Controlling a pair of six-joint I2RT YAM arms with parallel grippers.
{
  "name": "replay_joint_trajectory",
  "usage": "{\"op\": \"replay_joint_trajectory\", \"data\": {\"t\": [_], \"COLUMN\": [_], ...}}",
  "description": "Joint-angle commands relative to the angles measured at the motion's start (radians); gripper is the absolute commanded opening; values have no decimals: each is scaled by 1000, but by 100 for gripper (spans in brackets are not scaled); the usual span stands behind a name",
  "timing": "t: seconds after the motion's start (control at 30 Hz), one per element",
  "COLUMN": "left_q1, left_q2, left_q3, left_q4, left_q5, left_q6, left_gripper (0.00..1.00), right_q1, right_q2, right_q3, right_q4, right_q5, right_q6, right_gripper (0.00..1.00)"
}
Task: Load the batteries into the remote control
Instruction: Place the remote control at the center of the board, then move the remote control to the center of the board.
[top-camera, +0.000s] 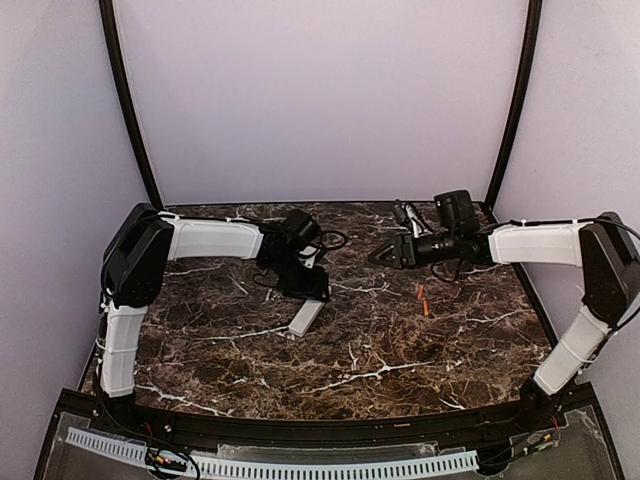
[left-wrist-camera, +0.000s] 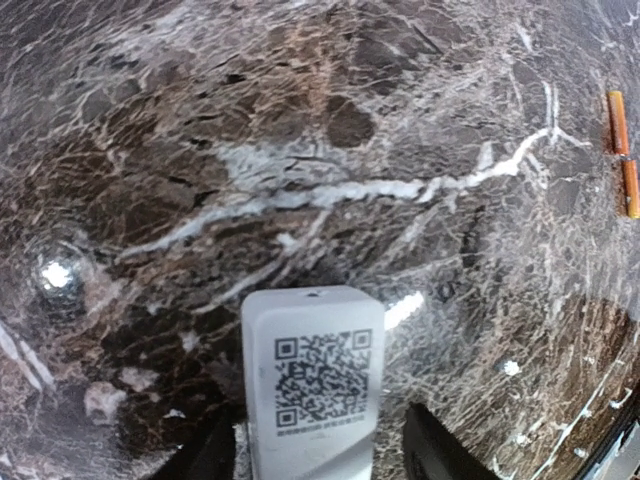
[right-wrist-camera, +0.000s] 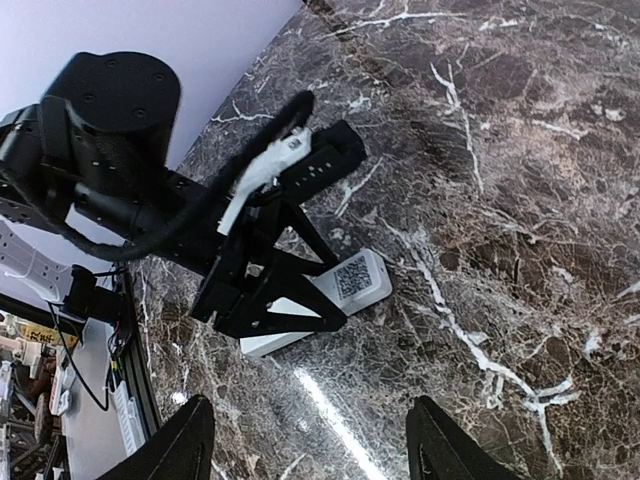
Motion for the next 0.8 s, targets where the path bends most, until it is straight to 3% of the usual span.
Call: {"op": "replay_joint_trajectory", "data": {"t": [0.0,0.13,0.27,0.43,0.53,0.77], "left_q1": [-6,-3,17,57,71,72], "left_q2": [-19,-148,-350,-512,-552,-529], "left_q3": [-2,-125,-361,-608,-750,-814], "left_q4": [-9,50,204,351,521,715], "left_q5": [33,18,25,124,208,318], "left_q6": [-15,2,25,-13,-43,-46], "left_gripper": [64,86,96,96,93,89], "right_q1": [-6,-2,18,55,70,88], "right_q2": [68,141,250,368,426,538], "right_q3": [43,96,205,327,380,510], "right_q4": [-9,-26,-94,-168,-184,-221], "right_q5": [1,9,19,25,11,4], "right_q6": [-12,-17,-46,-67,-77,-103], "right_gripper": [64,62,60,58,58,58]}}
